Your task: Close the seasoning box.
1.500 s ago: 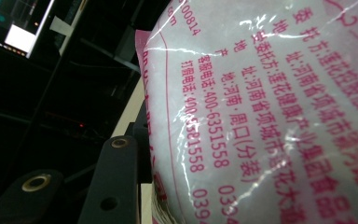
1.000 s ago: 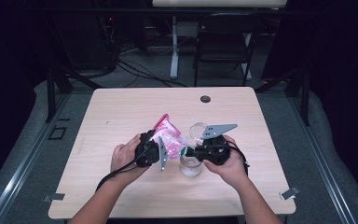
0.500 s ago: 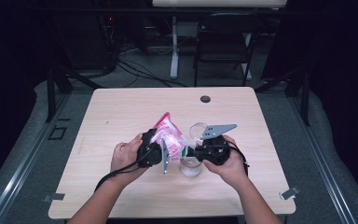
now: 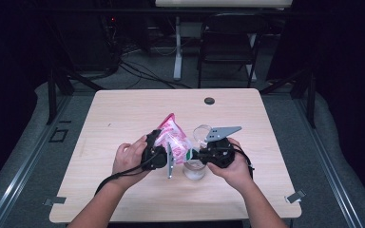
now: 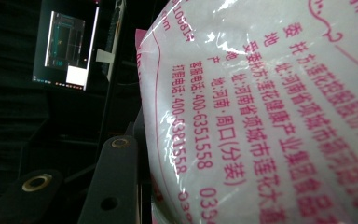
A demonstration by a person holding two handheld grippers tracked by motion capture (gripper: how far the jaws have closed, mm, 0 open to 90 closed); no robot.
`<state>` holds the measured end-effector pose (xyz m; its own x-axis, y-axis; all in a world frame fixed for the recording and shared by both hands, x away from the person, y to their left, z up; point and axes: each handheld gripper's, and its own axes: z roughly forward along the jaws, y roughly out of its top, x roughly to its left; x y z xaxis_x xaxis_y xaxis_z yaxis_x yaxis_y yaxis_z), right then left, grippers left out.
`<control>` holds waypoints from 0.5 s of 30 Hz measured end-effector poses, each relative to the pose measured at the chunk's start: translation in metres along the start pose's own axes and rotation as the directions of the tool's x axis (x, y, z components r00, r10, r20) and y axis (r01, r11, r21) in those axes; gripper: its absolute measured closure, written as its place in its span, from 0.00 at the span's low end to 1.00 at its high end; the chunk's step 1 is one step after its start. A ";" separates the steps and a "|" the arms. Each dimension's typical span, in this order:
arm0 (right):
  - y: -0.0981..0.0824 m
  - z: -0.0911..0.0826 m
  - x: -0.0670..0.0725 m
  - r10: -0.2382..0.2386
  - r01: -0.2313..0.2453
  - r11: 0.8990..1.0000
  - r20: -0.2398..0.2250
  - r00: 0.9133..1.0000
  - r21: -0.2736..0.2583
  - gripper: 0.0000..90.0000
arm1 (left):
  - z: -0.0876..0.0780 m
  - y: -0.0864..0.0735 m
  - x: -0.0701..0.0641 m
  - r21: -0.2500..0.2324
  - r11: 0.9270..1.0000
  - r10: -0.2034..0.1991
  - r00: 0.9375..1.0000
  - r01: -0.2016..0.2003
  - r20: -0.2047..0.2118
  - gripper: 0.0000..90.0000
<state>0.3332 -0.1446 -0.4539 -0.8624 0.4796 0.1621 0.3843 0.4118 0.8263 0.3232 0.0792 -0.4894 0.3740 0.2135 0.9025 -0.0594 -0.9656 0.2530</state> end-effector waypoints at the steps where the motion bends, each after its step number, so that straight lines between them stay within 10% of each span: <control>1: 0.000 0.000 0.000 0.001 -0.001 1.000 -0.001 1.000 0.000 1.00 | 0.000 0.000 0.000 0.000 1.000 0.000 1.000 0.000 0.000 0.68; 15: -0.001 0.000 0.000 0.001 -0.001 1.000 -0.002 1.000 0.000 1.00 | -0.003 0.003 0.001 0.007 0.999 0.054 0.998 -0.054 -0.028 0.68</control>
<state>0.3332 -0.1452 -0.4546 -0.8625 0.4788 0.1641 0.3852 0.4108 0.8263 0.3209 0.0770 -0.4864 0.3443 0.1648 0.9243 -0.0732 -0.9768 0.2015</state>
